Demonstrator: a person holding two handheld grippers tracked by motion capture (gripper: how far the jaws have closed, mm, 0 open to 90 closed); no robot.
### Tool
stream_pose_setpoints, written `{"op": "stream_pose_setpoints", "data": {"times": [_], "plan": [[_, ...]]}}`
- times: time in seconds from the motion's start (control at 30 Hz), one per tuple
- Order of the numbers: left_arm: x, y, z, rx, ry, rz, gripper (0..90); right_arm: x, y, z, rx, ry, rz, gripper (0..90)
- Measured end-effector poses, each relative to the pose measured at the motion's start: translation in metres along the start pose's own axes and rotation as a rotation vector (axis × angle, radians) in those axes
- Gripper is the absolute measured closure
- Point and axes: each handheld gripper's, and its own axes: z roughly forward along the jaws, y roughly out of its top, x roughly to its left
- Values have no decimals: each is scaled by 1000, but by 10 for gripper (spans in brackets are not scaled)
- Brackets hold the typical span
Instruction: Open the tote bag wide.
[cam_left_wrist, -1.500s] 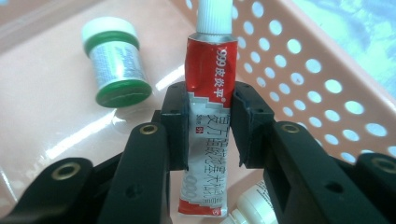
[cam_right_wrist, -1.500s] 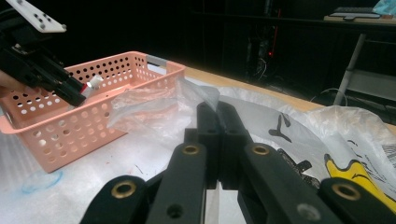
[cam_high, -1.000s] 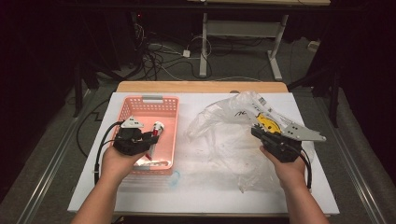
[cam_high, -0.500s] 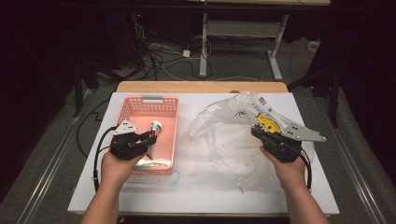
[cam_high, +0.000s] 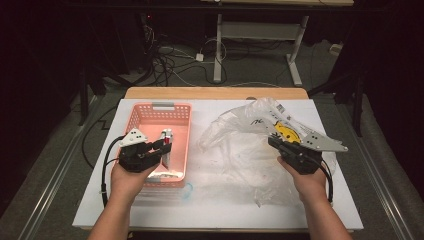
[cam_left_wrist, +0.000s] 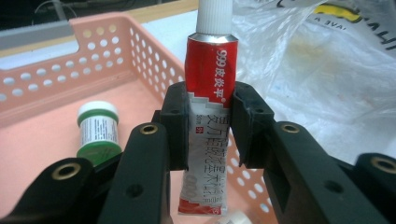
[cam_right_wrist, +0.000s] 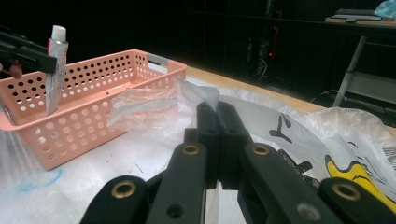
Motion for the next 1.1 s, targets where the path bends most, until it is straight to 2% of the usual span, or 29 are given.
{"op": "stream_pose_setpoints", "data": {"times": [0.27, 0.37, 0.73, 0.97, 1.1], "plan": [[-11, 7, -4, -35, -16, 19, 677, 0, 1, -1, -4, 0, -3, 900], [-14, 9, -3, -44, -50, 11, 677, 0, 1, -1, -5, 1, -1, 900], [-29, 14, -2, -59, -92, 33, 677, 0, 2, -1, -9, 1, 6, 900], [-34, 17, 1, -76, -134, 27, 677, -2, 2, 0, -4, -9, 13, 900], [-47, 24, 5, -77, -152, 60, 677, 0, 3, 1, -10, -2, 1, 900]]}}
